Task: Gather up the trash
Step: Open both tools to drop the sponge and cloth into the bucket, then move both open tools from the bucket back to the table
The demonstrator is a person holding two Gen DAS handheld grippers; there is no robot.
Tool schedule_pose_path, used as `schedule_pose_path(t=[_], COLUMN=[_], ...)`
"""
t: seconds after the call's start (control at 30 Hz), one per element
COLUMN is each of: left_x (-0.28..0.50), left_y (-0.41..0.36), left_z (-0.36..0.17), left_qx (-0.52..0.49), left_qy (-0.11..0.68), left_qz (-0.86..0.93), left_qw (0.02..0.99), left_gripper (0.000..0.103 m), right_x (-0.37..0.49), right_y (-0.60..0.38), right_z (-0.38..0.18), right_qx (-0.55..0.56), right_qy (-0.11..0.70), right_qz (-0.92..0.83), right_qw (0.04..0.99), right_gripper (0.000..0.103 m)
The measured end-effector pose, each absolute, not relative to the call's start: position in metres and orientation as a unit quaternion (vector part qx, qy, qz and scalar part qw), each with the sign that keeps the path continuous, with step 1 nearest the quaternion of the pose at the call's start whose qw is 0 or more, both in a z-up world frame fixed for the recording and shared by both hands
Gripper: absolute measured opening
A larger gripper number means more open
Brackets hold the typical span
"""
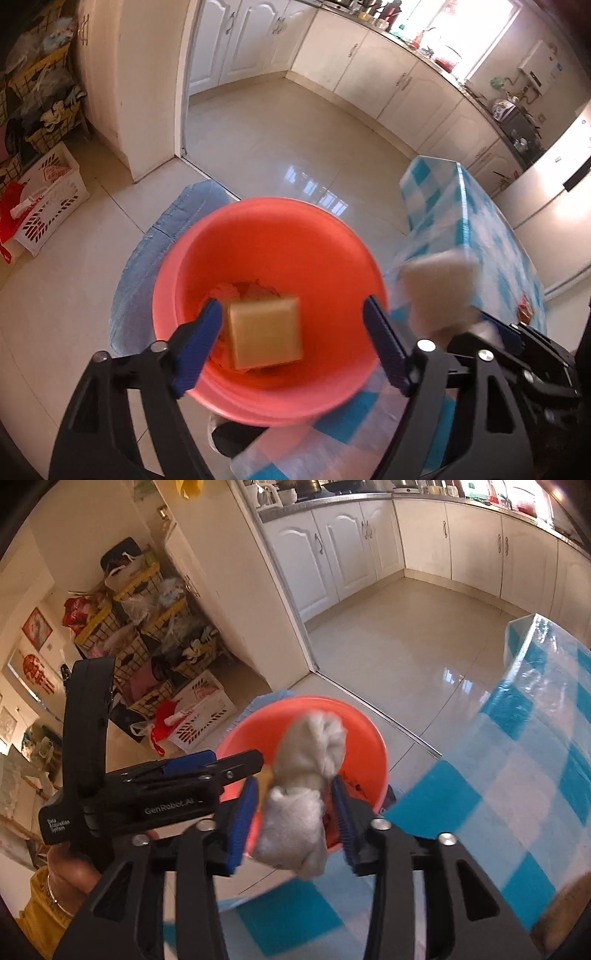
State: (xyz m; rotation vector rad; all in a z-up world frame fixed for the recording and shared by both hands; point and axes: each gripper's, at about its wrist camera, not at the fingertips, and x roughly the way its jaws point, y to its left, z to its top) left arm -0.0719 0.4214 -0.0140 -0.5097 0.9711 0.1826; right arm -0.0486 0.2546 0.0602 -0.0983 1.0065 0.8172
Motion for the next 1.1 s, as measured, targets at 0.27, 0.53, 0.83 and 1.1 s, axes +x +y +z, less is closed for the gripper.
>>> schedule_pose_path(t=[0.27, 0.53, 0.83, 1.1], left_x=[-0.08, -0.106, -0.126, -0.138], left_y=[0.427, 0.413, 0.362, 0.296], left_z=[-0.032, -0.001, 0.038, 0.055], left_qx=[-0.254, -0.214, -0.168, -0.128], left_qy=[0.472, 0.441, 0.413, 0.419], left_qz=[0.118, 0.134, 0.092, 0.025], left_qw=[0.836, 0.861, 0.89, 0.899], left_gripper=[0.083, 0.087, 0.091, 0.092], right_x=[-0.052, -0.073, -0.121, -0.163], right_y=[0.231, 0.169, 0.097, 0.019], right_z=[0.077, 0.098, 0.101, 0.1], right_qx=[-0.021, 0.026, 0.039, 0.07], right_qy=[0.441, 0.421, 0.402, 0.397], right_qz=[0.351, 0.301, 0.239, 0.183], right_qw=[0.826, 0.855, 0.883, 0.897], right_gripper=[0.081, 0.088, 0.088, 0.088])
